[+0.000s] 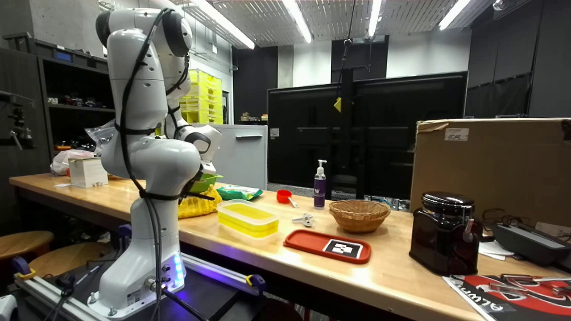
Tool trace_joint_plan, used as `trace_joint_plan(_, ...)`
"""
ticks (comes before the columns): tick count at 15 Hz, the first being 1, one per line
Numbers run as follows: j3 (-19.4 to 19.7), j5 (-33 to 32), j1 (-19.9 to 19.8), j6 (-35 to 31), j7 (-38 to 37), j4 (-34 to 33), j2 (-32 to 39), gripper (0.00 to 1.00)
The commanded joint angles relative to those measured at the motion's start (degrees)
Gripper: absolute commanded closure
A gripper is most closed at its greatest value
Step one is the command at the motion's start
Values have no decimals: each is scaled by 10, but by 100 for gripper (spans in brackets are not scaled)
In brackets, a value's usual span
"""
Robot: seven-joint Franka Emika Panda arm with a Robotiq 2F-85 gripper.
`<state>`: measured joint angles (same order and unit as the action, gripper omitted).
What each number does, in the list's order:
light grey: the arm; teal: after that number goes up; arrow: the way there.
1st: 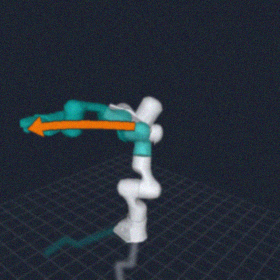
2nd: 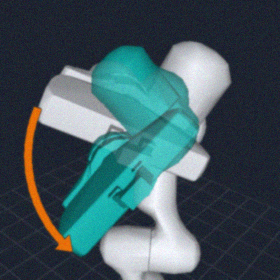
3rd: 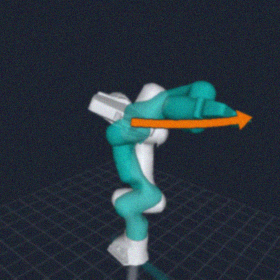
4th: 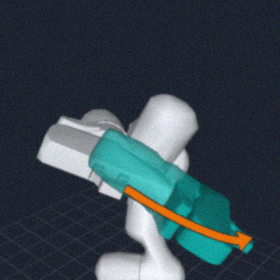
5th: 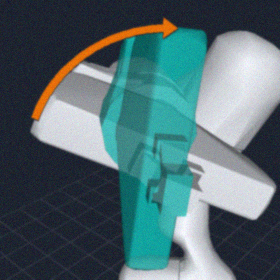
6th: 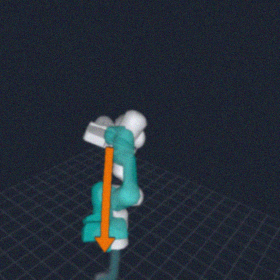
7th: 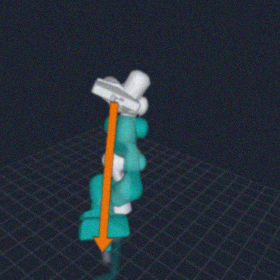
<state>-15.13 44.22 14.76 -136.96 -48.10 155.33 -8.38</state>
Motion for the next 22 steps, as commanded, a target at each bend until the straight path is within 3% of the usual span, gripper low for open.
trace_joint_plan(1,-8,38,8,-25,27,9,8,0)
trace_joint_plan(3,-9,45,7,-29,32,10,12,27)
trace_joint_plan(5,-9,43,7,-26,30,9,13,39)
trace_joint_plan(12,-8,-5,0,-12,8,4,-4,96)
trace_joint_plan(16,-2,-83,-10,34,-8,-13,-32,100)
trace_joint_plan(22,11,-210,-35,181,-49,-68,-112,99)
